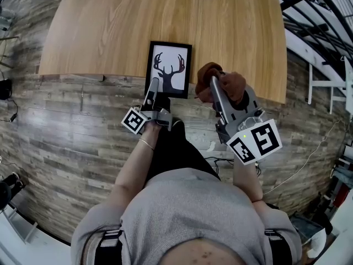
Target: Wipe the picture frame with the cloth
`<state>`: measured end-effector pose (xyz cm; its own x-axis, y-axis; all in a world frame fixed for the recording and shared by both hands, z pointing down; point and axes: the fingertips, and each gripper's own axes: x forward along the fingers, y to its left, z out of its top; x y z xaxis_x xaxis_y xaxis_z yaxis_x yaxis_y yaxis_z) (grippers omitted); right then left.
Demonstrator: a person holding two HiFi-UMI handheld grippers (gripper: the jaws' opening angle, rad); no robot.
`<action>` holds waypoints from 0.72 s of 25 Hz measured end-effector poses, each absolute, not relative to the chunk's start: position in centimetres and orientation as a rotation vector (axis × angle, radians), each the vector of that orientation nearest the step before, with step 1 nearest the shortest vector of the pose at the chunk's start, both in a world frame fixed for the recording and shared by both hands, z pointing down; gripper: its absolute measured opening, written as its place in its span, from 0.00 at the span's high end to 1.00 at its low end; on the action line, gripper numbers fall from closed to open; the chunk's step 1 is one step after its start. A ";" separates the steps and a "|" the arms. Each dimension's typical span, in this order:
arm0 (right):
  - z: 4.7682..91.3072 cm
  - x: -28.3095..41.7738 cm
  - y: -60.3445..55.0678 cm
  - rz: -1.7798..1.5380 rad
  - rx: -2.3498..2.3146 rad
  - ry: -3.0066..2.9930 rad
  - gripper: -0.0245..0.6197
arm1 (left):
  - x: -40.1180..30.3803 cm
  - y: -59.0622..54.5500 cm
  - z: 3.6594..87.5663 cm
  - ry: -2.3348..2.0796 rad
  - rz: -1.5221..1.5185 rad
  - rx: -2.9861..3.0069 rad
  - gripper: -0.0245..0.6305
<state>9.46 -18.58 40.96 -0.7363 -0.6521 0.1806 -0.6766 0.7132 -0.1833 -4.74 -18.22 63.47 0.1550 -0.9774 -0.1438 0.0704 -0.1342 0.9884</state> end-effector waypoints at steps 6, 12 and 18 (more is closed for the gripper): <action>40.5 8.6 -18.4 0.382 1.054 -2.848 0.89 | -4.8 -17.9 61.7 -0.924 -1.226 1.446 0.60; 39.8 7.5 -17.7 0.376 1.007 -2.884 0.89 | -4.6 -17.3 61.5 -0.860 -1.239 1.430 0.46; 39.9 7.1 -17.5 0.380 0.986 -2.895 0.89 | -5.1 -16.7 62.6 -0.901 -1.211 1.426 0.46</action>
<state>7.09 -17.47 39.89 -0.7936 -0.5933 0.1351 -0.6080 0.7649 -0.2125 -5.13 -16.71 62.56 0.2155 -0.9526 -0.2146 0.0677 -0.2047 0.9765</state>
